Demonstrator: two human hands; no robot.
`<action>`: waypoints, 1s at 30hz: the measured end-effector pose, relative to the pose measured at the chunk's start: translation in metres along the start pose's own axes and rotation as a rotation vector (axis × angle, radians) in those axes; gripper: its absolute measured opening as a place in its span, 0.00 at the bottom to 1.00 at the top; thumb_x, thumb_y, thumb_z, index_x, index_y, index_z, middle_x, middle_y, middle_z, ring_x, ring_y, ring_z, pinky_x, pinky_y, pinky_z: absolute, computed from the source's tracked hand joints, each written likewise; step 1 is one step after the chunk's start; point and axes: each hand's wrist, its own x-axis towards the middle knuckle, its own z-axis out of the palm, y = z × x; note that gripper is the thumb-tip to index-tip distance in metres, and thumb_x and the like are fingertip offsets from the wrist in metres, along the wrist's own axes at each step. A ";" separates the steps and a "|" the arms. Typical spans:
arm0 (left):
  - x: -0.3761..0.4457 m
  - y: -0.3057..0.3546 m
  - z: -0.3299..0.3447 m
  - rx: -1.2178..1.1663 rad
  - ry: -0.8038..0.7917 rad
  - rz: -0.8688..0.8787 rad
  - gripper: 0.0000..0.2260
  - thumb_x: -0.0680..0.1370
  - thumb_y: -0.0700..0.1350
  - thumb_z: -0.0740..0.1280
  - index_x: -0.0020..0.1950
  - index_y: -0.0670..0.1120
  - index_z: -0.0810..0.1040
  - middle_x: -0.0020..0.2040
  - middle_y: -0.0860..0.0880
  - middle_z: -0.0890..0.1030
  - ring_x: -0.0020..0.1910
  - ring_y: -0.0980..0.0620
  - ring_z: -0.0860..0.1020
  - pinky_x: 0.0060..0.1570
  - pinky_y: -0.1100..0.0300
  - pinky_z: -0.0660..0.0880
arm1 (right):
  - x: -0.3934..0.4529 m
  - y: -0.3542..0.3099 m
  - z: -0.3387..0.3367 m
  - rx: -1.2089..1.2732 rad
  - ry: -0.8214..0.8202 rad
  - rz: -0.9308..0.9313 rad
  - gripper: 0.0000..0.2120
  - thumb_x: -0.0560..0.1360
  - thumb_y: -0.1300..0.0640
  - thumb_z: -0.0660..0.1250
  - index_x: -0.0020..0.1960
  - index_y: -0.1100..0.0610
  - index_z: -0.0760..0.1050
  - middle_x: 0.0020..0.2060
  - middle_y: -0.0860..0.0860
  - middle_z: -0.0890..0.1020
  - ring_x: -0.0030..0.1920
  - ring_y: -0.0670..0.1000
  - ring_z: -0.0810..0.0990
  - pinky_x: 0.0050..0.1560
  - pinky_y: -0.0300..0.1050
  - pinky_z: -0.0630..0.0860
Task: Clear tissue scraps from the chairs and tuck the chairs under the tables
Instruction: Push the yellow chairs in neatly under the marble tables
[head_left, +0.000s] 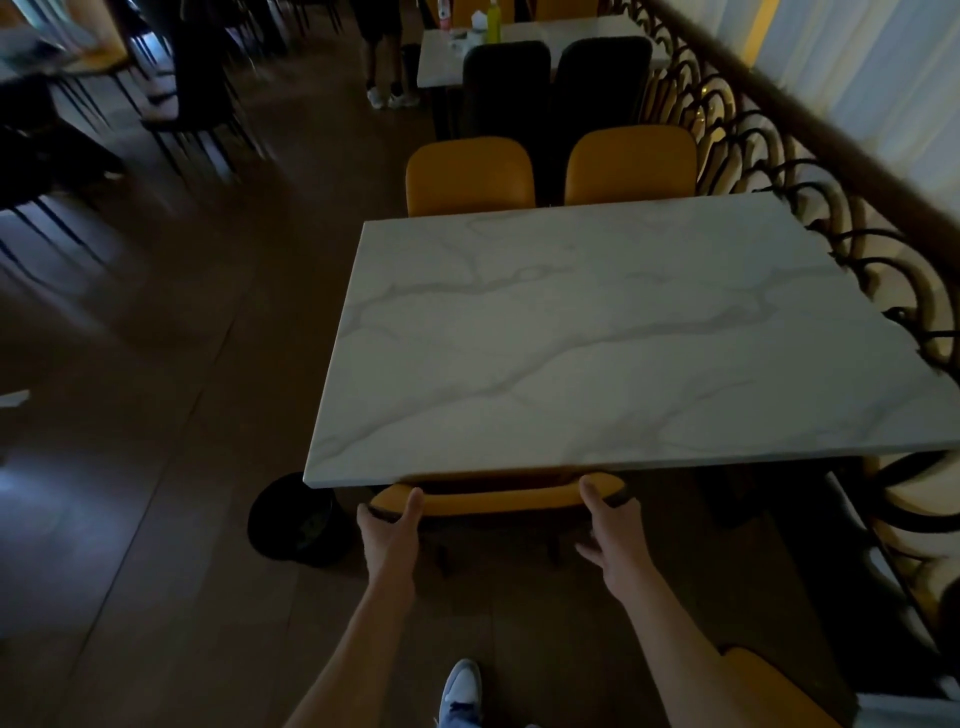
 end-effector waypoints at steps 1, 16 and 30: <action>-0.004 0.003 -0.001 0.052 0.003 0.052 0.40 0.76 0.53 0.72 0.80 0.44 0.55 0.74 0.40 0.69 0.71 0.37 0.69 0.66 0.42 0.70 | -0.002 -0.002 -0.002 -0.067 0.005 -0.055 0.44 0.74 0.47 0.72 0.80 0.51 0.48 0.76 0.58 0.62 0.74 0.63 0.63 0.68 0.65 0.69; -0.100 0.094 -0.031 0.439 -0.008 0.919 0.38 0.76 0.67 0.63 0.81 0.57 0.52 0.82 0.47 0.48 0.81 0.46 0.45 0.74 0.40 0.54 | -0.091 -0.093 0.000 -0.788 -0.022 -1.047 0.46 0.74 0.29 0.55 0.80 0.54 0.42 0.81 0.56 0.45 0.80 0.58 0.46 0.76 0.62 0.48; -0.200 0.122 -0.117 0.654 0.254 1.232 0.39 0.77 0.69 0.56 0.81 0.58 0.41 0.82 0.47 0.39 0.80 0.47 0.36 0.75 0.51 0.38 | -0.237 -0.115 -0.006 -0.978 0.044 -1.415 0.43 0.75 0.29 0.49 0.80 0.48 0.35 0.80 0.50 0.36 0.79 0.56 0.36 0.76 0.60 0.37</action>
